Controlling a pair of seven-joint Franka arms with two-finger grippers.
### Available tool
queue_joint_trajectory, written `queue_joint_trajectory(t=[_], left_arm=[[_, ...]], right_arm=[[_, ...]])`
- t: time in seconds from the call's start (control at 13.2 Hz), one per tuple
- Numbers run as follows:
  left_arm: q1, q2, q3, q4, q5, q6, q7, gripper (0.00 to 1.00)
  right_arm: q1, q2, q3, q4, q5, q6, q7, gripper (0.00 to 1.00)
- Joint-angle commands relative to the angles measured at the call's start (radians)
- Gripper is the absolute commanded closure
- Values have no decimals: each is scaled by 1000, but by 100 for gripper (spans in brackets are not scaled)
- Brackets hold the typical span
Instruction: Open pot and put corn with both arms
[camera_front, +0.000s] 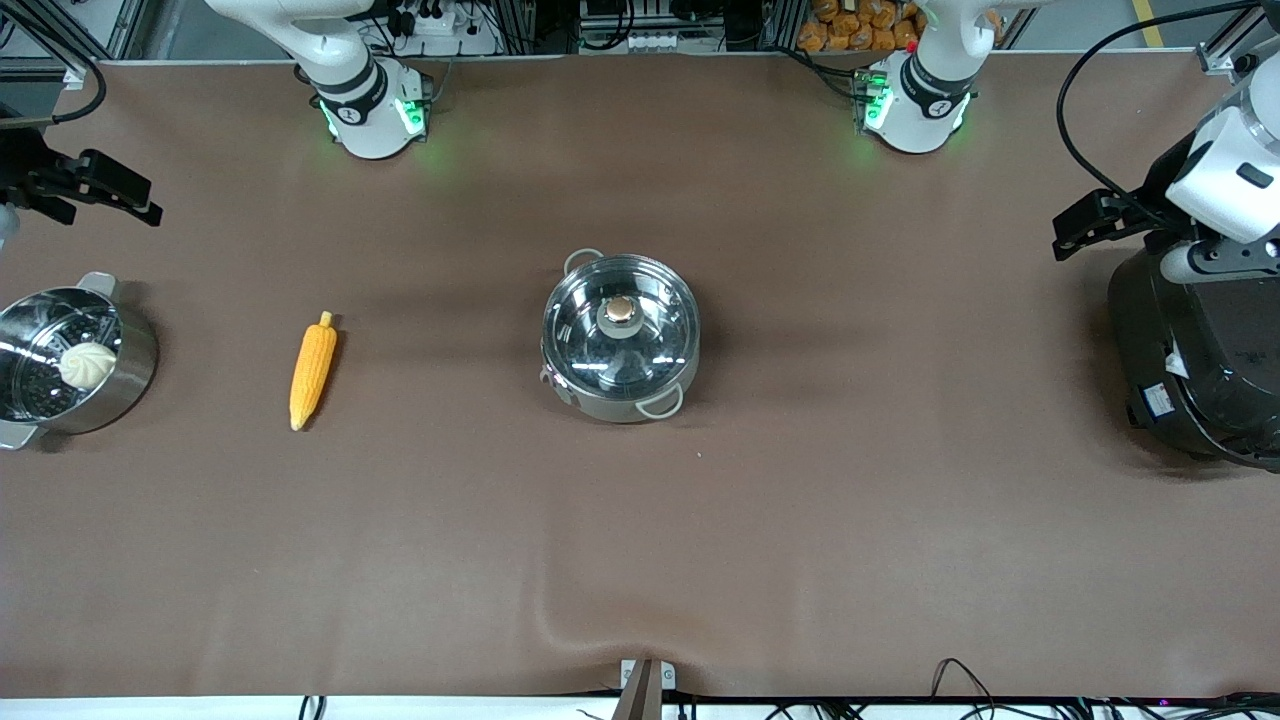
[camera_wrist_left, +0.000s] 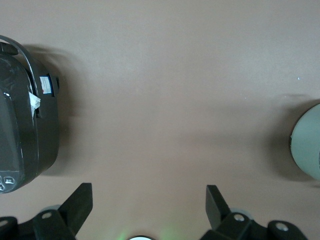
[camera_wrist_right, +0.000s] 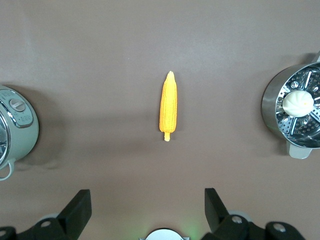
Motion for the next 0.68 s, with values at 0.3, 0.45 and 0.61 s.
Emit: queue_joint_trajectory(t=[0.3,0.45,0.61], left_arm=[[3,13,-7,22,23,-16,19,0],[-7,23,-16,19,23,-32,16,0],[-97,68,-42,39,8,-35,-40,0]], right_arm=[[-13,-3,12,-1,-17,-4,15,0],[-11,-3,12,-1,-17,-4,15,0],[-13,9,12,-7,-18,18,13,0]])
